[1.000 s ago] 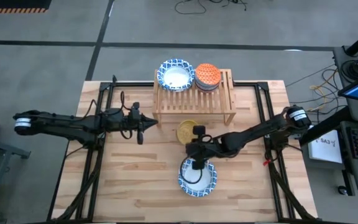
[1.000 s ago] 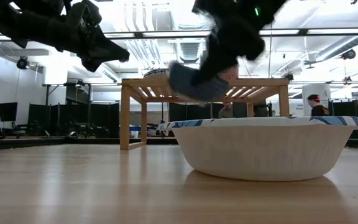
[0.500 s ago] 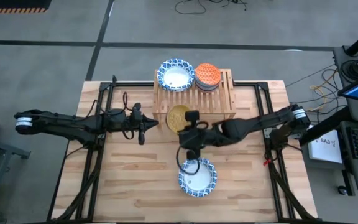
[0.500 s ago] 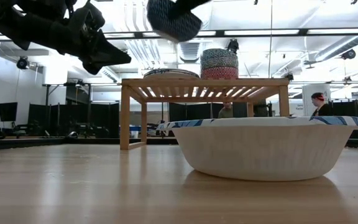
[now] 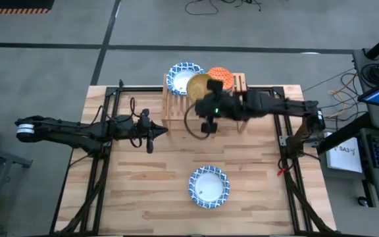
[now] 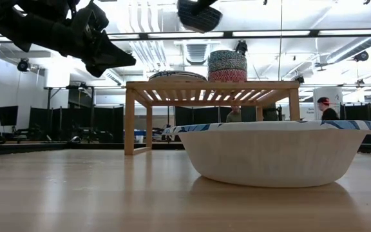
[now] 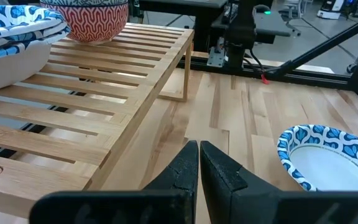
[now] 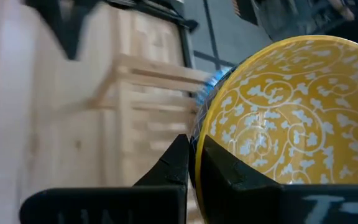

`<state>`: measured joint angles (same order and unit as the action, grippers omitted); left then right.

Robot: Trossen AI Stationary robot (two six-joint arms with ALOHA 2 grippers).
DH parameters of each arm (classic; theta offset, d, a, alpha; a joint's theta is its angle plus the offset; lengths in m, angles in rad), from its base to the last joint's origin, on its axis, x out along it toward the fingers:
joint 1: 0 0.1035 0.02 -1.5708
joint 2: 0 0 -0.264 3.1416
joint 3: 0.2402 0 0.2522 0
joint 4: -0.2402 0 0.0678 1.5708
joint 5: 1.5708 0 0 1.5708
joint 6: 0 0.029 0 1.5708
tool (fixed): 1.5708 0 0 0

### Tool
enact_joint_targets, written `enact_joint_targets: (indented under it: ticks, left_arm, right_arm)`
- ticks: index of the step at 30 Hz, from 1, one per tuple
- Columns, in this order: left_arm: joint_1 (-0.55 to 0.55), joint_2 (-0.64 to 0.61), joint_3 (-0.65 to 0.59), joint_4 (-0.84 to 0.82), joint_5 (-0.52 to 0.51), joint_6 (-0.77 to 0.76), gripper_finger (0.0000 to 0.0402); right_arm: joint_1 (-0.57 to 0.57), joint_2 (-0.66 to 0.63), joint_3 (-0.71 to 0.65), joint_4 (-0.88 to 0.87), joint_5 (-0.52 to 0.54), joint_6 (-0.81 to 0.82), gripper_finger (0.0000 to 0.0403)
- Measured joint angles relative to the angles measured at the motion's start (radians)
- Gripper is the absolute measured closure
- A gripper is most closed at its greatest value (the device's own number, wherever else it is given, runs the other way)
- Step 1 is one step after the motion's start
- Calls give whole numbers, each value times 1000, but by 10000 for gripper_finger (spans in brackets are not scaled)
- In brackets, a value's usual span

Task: Place and stack bowls onto a shelf
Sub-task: Stack the yellow bowl on top of the orange bowl on the shelf

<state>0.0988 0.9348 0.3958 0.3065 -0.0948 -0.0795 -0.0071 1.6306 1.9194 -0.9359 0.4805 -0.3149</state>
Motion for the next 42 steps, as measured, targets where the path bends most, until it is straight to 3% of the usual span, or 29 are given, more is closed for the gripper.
enact_joint_targets:
  ticks: [7, 22, 36, 42]
  left_arm:
    - [0, 0, 0, 0, 0, 0, 402]
    - [0, 0, 0, 0, 0, 6, 402]
    - [0, 0, 0, 0, 0, 11, 402]
    - [0, 0, 0, 0, 0, 11, 402]
  right_arm:
    - [-143, 0, 118, -173, -41, 3, 390]
    - [-490, -3, 139, -244, -440, 17, 390]
    - [-511, -2, 135, -299, -512, 53, 388]
    - [-511, 0, 134, -300, -511, 65, 342]
